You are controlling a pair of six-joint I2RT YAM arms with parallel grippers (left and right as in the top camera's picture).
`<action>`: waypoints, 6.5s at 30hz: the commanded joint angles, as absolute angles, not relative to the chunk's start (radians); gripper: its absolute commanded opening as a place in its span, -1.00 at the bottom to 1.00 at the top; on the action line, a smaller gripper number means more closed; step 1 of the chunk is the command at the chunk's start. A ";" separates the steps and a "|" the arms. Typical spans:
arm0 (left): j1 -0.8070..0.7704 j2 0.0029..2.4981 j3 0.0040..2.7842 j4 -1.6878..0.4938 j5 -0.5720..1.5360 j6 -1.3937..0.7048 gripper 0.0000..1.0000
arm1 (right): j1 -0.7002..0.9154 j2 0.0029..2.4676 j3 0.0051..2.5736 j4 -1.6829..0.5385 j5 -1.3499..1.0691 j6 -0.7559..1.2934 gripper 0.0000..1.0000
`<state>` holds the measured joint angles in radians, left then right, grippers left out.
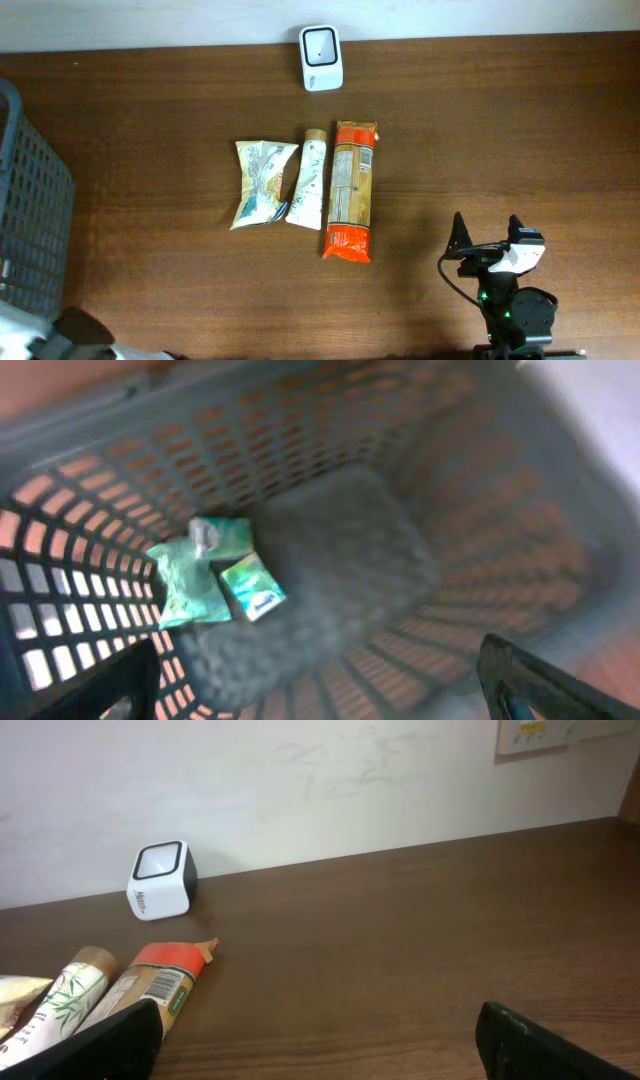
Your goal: Scan the item barcode
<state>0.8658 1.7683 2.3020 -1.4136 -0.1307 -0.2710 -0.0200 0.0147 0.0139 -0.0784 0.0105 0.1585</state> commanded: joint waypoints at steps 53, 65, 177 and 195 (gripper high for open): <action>0.226 1.492 1.840 -1.205 0.175 -0.157 -0.96 | -0.028 0.008 0.006 -0.081 0.012 0.162 0.97; -0.059 2.012 1.488 -0.985 0.019 -0.118 -0.89 | -0.028 0.008 0.006 -0.081 0.012 0.162 0.97; 0.132 1.777 2.492 -1.348 -0.345 -0.102 0.99 | -0.028 0.008 0.006 -0.081 0.012 0.162 0.97; 0.932 2.377 2.501 -1.360 -0.085 -0.196 0.67 | -0.028 0.008 0.006 -0.081 0.012 0.162 0.97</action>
<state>0.9390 2.2913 2.5000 -1.3712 -0.1043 -0.2287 -0.0200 0.0139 0.0139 -0.0784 0.0105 0.1581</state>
